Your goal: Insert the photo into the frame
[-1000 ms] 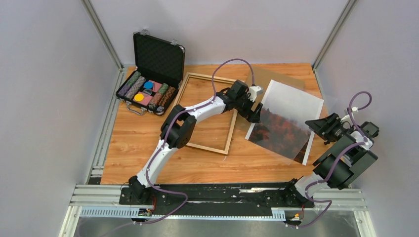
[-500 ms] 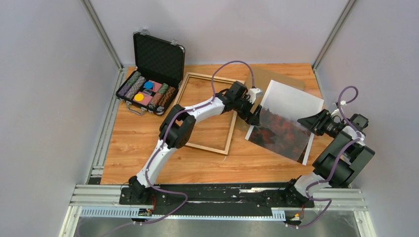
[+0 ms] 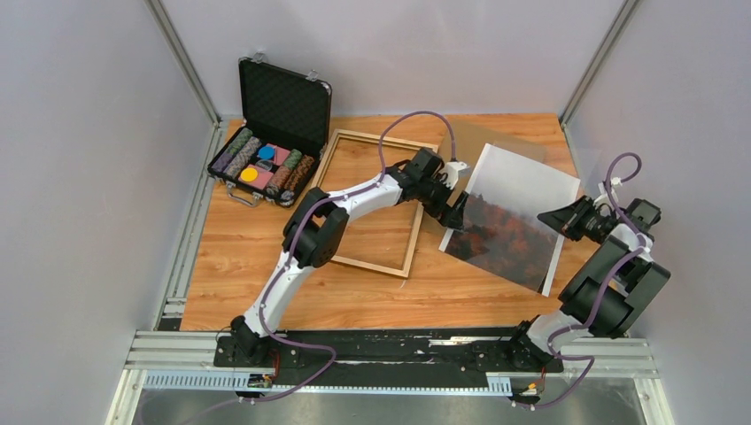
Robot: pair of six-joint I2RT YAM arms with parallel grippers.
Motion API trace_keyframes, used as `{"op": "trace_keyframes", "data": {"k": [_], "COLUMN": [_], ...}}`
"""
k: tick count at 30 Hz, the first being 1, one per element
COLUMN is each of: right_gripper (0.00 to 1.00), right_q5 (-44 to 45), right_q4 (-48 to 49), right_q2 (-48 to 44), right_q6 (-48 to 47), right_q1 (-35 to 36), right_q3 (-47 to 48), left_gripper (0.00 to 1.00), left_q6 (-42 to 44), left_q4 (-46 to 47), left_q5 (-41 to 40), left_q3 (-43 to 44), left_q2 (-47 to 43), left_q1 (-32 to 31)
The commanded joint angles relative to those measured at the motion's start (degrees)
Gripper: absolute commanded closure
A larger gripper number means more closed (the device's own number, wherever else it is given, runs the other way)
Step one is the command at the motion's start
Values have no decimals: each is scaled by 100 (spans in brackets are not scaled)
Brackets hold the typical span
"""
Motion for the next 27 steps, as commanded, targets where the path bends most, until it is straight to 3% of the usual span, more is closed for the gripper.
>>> {"op": "trace_keyframes", "data": {"k": [1,14,27], "right_gripper": [100,100,100], "right_q5": [-249,-1328,-1663], "right_q4": [154,103,524], "right_q2": [-421,-1214,-1495], "right_q6": [307,1175,2315], "right_q1": [12,-59,411], "right_q3": [364,888,1238], "left_gripper": [0,0,2], "left_q6": [86,-16,621], "left_q4": [-679,-1201,-1657], "left_q5": [-171,-181,-1197], "left_q3": [183,87,-1677], "left_q2": [-440,-1892,-3200], "left_q1": [-50,789,2332]}}
